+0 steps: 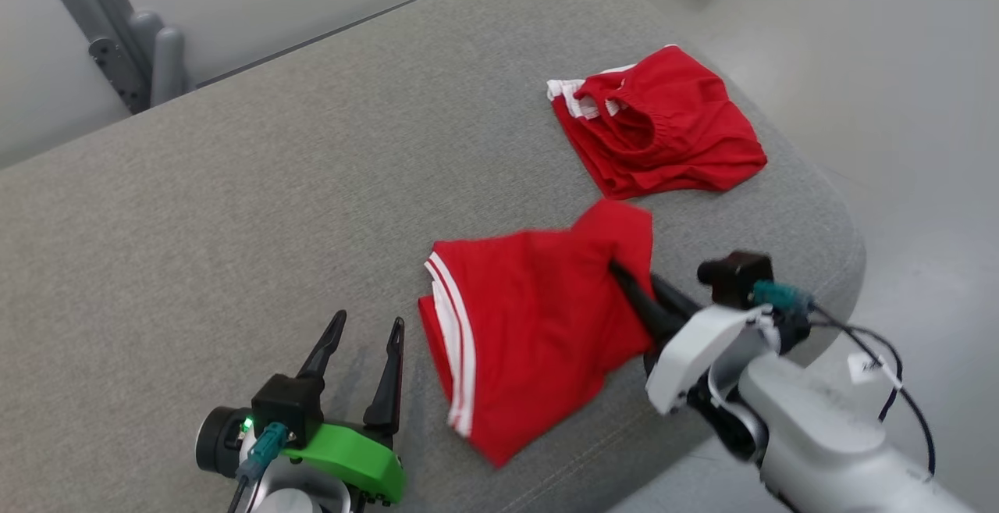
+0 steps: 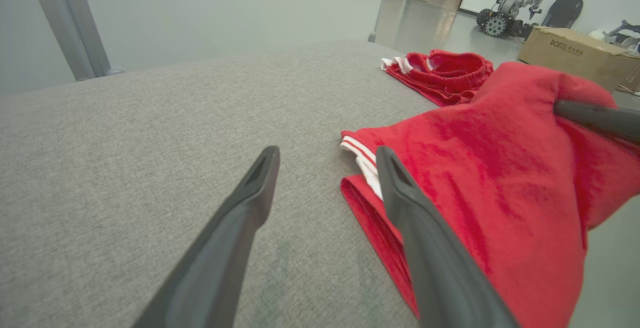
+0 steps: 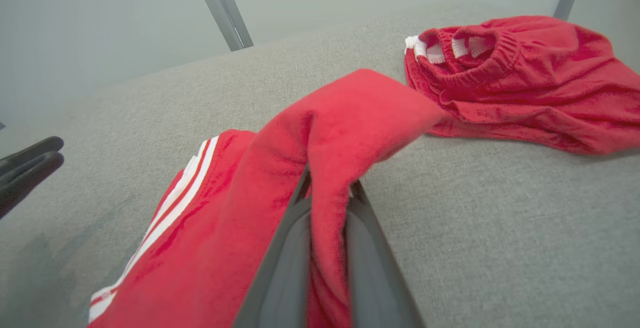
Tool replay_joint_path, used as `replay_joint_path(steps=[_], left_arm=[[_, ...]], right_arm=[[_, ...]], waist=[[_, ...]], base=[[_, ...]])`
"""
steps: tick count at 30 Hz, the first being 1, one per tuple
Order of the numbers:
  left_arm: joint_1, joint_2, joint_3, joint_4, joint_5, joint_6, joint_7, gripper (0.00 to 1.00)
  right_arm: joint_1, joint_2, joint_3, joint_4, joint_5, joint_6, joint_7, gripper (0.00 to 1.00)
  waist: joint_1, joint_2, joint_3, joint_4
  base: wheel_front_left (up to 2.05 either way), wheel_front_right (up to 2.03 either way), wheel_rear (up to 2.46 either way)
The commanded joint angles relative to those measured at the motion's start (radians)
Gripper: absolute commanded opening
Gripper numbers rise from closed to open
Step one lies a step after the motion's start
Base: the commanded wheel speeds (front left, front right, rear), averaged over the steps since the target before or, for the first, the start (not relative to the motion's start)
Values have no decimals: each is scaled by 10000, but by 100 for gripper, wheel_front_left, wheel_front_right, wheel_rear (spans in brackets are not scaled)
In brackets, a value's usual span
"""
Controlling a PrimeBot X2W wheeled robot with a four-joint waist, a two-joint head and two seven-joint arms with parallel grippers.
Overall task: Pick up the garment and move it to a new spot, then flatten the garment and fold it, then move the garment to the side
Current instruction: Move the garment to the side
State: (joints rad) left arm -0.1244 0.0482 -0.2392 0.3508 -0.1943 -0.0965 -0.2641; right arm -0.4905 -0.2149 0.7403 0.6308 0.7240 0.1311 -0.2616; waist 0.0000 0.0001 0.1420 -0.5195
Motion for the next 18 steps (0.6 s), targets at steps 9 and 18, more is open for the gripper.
replay_joint_path(steps=[9,18], left_arm=[[-475,49,-77,17,545,-84,8,100],[-848,60,27,-148,1103,-194,8,100]], right_arm=[[-2819,-1270,-827,1151,-427,-11,-39,0],[-4039,-3018,-2706,3409,-1003,-14,-40,0]], waist=[[0,-1,1208,1918],[0,-1,1814,3089]], base=[[0,0,0],[0,0,0]])
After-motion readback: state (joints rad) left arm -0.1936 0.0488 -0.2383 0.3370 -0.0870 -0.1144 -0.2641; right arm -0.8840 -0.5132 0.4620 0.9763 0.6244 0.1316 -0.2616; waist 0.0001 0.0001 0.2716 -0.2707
